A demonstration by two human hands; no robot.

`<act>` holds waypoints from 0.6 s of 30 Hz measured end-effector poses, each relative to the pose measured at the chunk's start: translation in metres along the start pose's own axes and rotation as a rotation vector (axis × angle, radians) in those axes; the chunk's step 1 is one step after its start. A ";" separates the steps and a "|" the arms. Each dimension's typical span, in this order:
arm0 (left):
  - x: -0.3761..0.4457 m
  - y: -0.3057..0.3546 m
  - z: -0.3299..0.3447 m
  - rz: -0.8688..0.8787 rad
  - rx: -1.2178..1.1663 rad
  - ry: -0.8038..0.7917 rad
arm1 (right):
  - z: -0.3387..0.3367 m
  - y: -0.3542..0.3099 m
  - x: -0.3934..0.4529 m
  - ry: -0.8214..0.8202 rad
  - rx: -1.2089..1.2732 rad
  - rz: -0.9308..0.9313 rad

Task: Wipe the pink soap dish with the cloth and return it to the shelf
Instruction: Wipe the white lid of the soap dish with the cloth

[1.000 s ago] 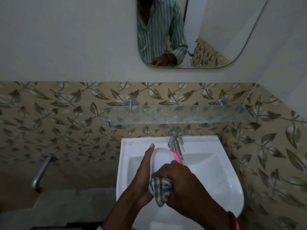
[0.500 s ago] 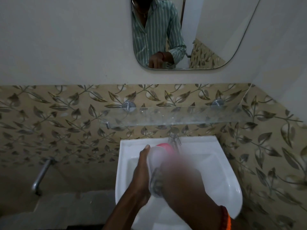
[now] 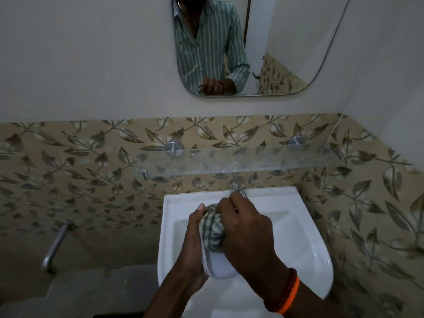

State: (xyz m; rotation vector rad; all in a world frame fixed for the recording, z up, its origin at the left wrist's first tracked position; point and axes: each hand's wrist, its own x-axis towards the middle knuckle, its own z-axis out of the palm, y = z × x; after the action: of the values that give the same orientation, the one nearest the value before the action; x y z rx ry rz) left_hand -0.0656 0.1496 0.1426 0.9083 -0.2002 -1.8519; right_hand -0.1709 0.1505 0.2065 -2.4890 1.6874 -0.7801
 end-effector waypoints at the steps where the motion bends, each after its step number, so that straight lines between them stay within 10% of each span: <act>1: 0.000 0.002 0.003 0.002 0.041 0.010 | -0.002 -0.001 0.001 -0.012 -0.017 0.063; 18: 0.009 0.030 0.008 0.344 0.280 0.043 | -0.033 -0.012 0.002 -0.205 -0.025 0.138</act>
State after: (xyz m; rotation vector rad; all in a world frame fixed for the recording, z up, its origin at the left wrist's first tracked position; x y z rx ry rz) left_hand -0.0506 0.1260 0.1594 1.0318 -0.5647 -1.5052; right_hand -0.1742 0.1616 0.2399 -2.3425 1.7808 -0.4771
